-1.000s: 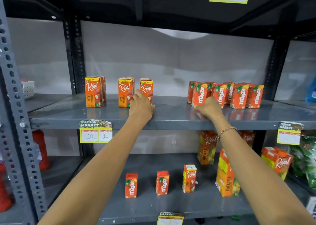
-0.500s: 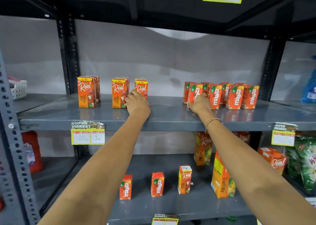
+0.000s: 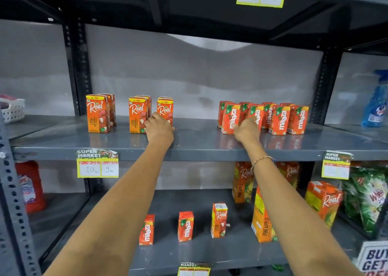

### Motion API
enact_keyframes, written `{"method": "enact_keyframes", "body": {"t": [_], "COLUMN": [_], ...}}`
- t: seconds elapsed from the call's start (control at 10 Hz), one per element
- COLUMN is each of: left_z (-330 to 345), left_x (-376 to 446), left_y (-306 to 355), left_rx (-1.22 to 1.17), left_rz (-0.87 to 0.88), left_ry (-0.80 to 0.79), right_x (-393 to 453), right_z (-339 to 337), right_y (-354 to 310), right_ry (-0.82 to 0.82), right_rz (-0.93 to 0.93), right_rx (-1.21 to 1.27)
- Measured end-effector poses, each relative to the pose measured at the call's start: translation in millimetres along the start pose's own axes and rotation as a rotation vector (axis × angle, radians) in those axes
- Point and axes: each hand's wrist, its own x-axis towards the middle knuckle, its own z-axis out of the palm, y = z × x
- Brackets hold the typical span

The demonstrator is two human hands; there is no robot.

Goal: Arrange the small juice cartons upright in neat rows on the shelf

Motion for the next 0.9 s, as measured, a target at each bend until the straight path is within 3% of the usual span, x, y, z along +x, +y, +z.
{"method": "enact_keyframes", "body": {"t": [0.1,0.3,0.7,0.9], "left_z": [1.5,1.0,-2.1,-7.8], "left_x": [-0.2,-0.3,-3.5,-14.0], "left_y": [0.6,1.4,2.5,0.3], "left_rx": [0.025,0.019,-0.038,-0.080], "left_rz": [0.006,0.004,-0.023,-0.095], "left_ry": [0.008,0.002,-0.013,-0.068], "right_x": [8.3,28.1,24.5,5.5], "right_z": [-12.0,-18.3,-21.6,-22.3], "right_y": [11.5,21.6,23.2,22.7], "right_ry": [0.152,-0.074,-0.080,-0.017], "right_rz": [0.140,0.100,0.064,0.012], "right_rx": [0.044,0.010,0.064,-0.161]}}
